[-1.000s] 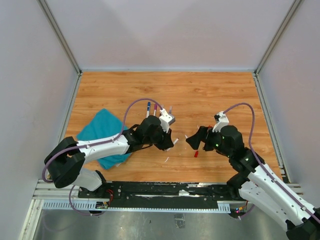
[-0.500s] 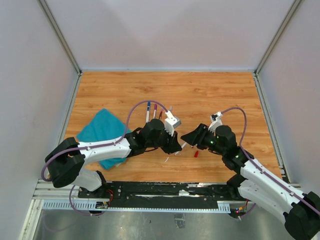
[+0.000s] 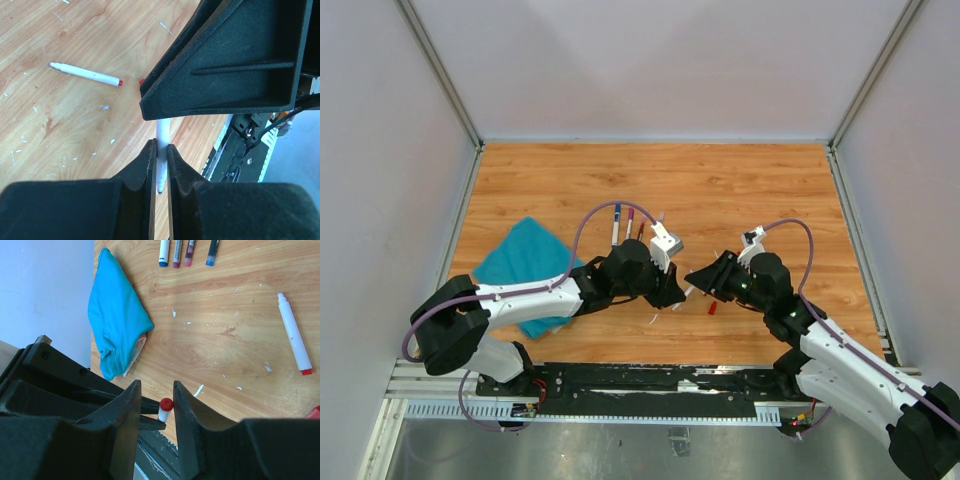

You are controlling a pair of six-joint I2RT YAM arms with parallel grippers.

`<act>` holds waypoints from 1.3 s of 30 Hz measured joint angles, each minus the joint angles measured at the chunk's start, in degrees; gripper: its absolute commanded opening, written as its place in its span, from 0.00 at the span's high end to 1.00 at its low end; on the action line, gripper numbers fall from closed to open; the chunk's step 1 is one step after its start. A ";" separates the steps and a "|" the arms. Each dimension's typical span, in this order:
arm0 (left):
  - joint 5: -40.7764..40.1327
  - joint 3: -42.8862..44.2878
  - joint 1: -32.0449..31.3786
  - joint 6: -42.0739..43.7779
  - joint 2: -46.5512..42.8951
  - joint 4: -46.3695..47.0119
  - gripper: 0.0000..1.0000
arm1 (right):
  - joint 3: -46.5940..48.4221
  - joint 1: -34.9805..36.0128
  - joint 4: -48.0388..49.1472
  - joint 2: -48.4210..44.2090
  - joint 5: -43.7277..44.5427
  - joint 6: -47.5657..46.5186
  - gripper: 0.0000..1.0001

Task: Insert the pens into the pen caps
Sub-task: Adjust the pen.

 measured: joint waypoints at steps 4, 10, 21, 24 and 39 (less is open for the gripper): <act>-0.44 0.00 -0.11 -0.22 -0.02 0.02 0.93 | -0.07 0.00 0.02 0.00 0.00 0.04 0.68; -1.51 0.00 -0.11 -0.44 -0.09 0.07 0.93 | -0.44 0.00 0.33 0.33 -0.92 0.11 0.68; -2.12 0.00 -0.13 -0.66 -0.33 0.09 0.82 | -0.57 0.00 0.37 1.16 -1.70 -0.20 0.99; -2.14 0.00 -0.13 -0.70 -0.42 0.07 0.74 | -0.57 0.00 0.55 1.09 -1.73 -0.90 0.99; -8.87 0.00 -0.13 -1.51 -9.77 -1.53 0.55 | 3.04 0.02 -0.37 -8.48 0.92 -22.62 0.99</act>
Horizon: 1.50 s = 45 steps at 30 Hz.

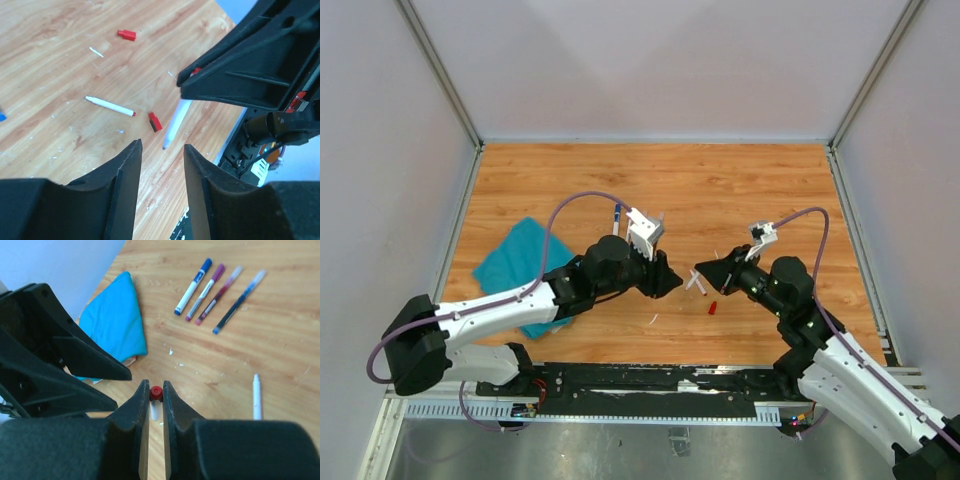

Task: Insert the pens into the pen caps
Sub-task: Adjust the pen.

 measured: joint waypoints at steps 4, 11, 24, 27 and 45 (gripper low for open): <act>-3.50 0.00 0.04 -0.02 -3.34 -2.12 0.54 | 0.07 1.40 0.63 -3.32 1.22 -8.11 1.00; -7.82 -0.24 2.93 -1.27 -8.68 -5.86 0.53 | 0.13 12.39 3.41 -4.83 4.83 -22.01 1.00; -11.58 -1.11 5.20 -1.86 -15.23 -11.41 0.52 | 8.28 36.35 0.74 4.92 16.83 -50.93 1.00; -11.85 -1.22 5.25 -1.86 -15.54 -12.15 0.52 | 11.02 42.32 -0.72 8.11 20.79 -58.53 1.00; -11.69 0.28 5.25 -1.75 -16.37 -16.94 0.50 | 2.67 57.75 7.41 13.79 39.23 -110.77 1.00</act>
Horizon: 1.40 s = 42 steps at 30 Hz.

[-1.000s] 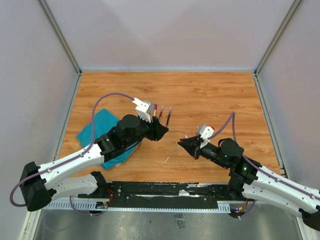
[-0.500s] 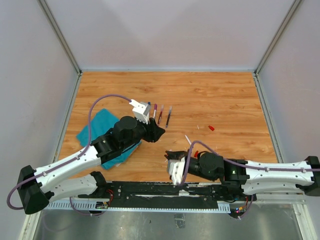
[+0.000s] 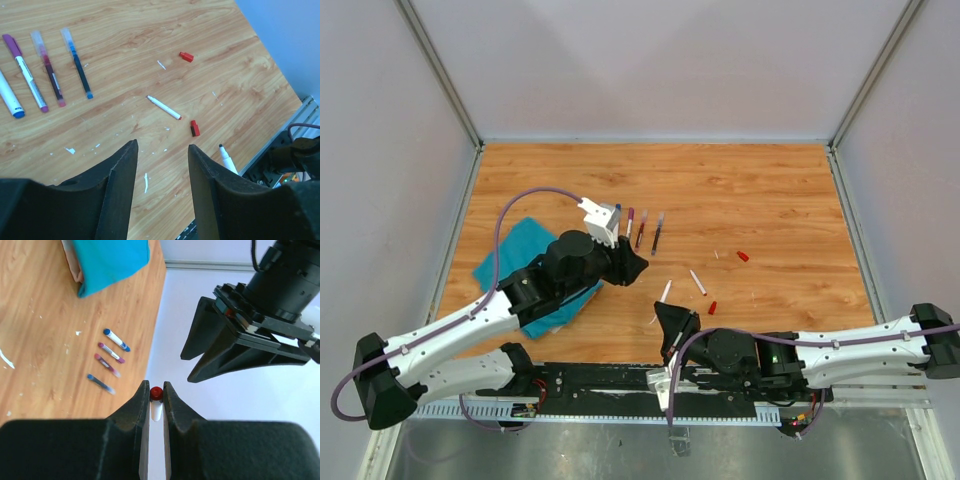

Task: Insert the pens into the pen caps
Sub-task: Adjust the pen.

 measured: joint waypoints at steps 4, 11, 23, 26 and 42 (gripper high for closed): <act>0.31 2.40 0.00 -0.04 0.52 -1.14 0.50 | 0.11 0.00 -0.66 0.46 1.38 -4.92 0.99; 3.69 5.79 0.00 -0.63 2.71 -1.88 0.49 | 1.73 0.00 -4.15 0.46 2.99 -10.49 0.99; 11.82 9.55 -0.79 -4.63 10.34 -2.67 0.42 | 6.51 0.00 -13.27 1.07 5.44 -16.15 1.00; 12.66 9.55 -0.81 -4.85 10.38 -2.62 0.43 | 6.95 0.00 -14.51 1.51 5.99 -16.55 0.99; 18.47 9.55 -2.23 -5.14 12.15 -2.19 0.54 | 6.97 0.00 -15.21 2.93 6.93 -17.11 0.99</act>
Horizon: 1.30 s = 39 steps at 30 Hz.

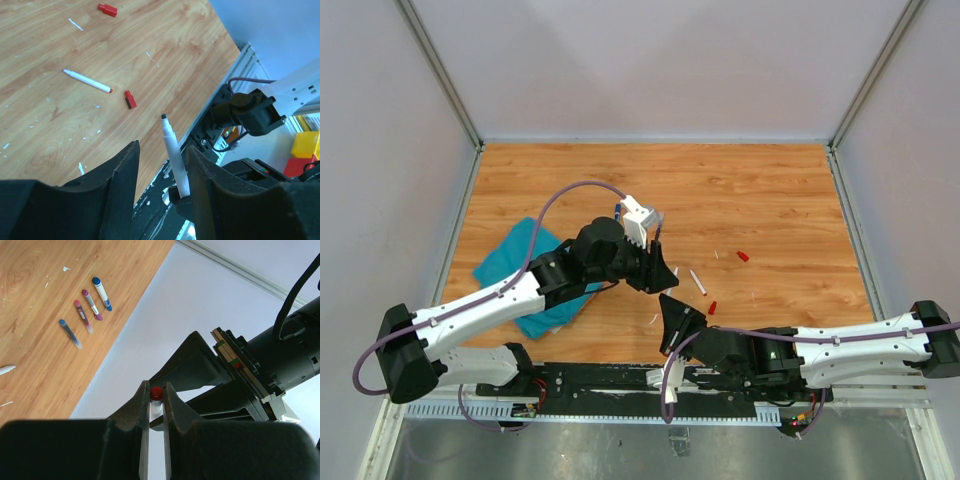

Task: Insert the pens into the pen caps
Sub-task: Adjust the pen.

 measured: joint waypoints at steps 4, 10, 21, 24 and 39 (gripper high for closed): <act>1.27 0.00 -0.55 -0.24 0.11 0.07 0.58 | 0.00 0.00 0.02 0.00 0.37 0.00 0.99; 2.60 0.00 -1.40 -0.31 0.55 0.02 0.63 | 0.00 0.00 0.02 0.00 0.61 0.00 0.99; 4.20 0.02 -1.99 -0.90 1.53 0.90 0.98 | 0.00 0.00 -0.31 0.44 0.76 -0.04 0.98; 4.26 0.13 -2.03 -0.94 1.84 0.92 0.99 | 0.00 0.00 -0.68 0.46 0.76 -0.02 0.96; 2.51 0.13 -2.12 -0.28 1.95 0.35 1.00 | 0.00 0.00 -1.01 0.46 0.72 0.66 0.68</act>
